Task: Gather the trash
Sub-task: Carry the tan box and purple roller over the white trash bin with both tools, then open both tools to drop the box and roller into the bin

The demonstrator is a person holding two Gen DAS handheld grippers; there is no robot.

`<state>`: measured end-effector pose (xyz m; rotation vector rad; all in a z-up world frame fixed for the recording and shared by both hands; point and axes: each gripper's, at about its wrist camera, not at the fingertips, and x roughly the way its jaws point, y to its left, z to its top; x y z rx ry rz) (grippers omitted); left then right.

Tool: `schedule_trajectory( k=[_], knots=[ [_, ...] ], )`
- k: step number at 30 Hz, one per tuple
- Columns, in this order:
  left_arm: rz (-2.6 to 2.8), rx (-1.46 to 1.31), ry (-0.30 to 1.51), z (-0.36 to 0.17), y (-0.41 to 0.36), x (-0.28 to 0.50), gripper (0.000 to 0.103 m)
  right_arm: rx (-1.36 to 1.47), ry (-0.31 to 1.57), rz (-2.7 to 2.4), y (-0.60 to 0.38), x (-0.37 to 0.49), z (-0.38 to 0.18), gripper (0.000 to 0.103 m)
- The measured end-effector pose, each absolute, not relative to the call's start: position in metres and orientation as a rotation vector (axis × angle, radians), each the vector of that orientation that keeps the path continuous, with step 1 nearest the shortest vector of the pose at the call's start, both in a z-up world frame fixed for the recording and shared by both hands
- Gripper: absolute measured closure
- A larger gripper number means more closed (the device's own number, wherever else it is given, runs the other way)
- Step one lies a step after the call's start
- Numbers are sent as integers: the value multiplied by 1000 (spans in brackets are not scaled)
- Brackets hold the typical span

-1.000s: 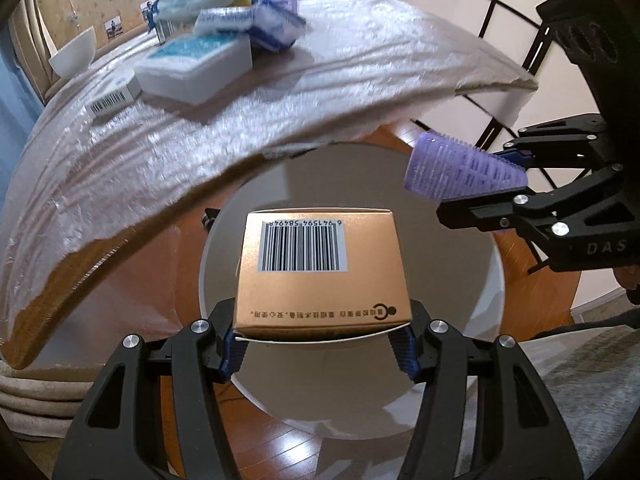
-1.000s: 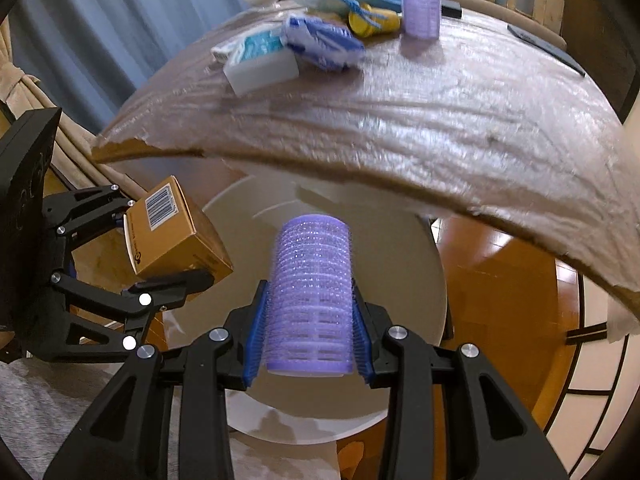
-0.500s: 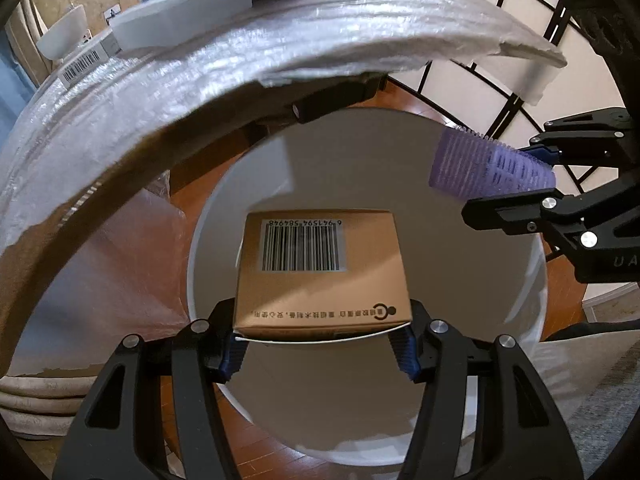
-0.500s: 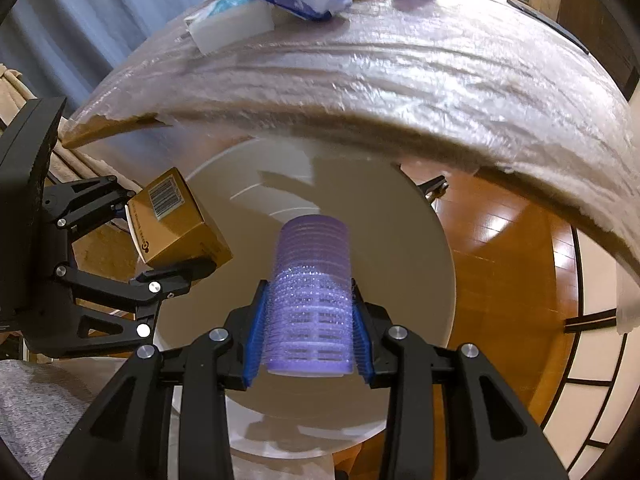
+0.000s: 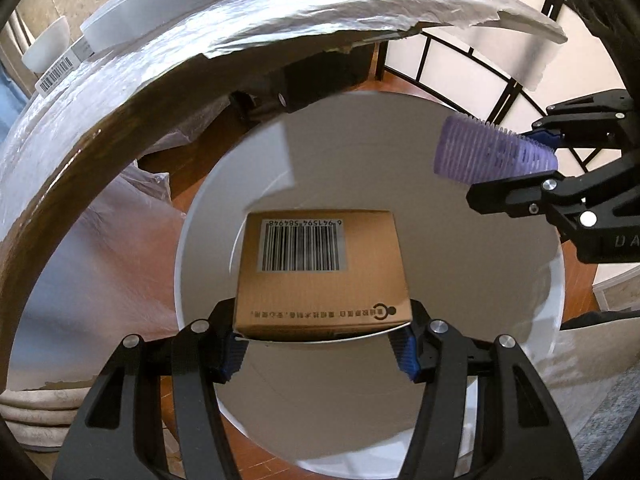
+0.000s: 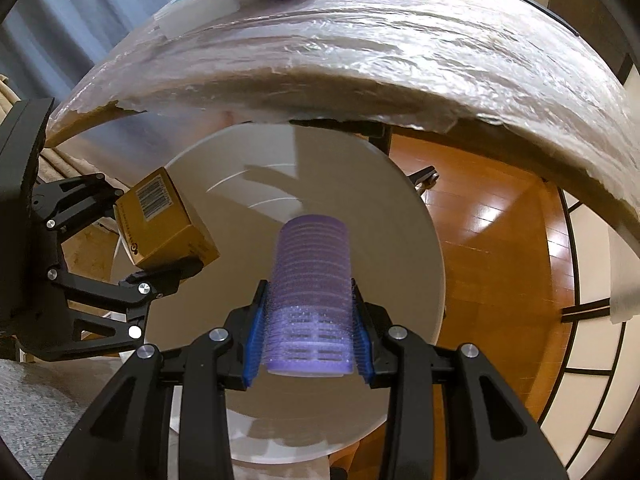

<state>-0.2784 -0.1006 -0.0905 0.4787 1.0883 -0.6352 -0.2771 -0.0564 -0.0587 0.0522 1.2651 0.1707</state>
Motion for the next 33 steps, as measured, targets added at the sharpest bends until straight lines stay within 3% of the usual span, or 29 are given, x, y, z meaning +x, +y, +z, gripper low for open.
schedule_trajectory(
  k=[33],
  knots=[
    [-608,487,1117,-100,-105,-272,43,47,1293,154,-60,-270,-69,65]
  ],
)
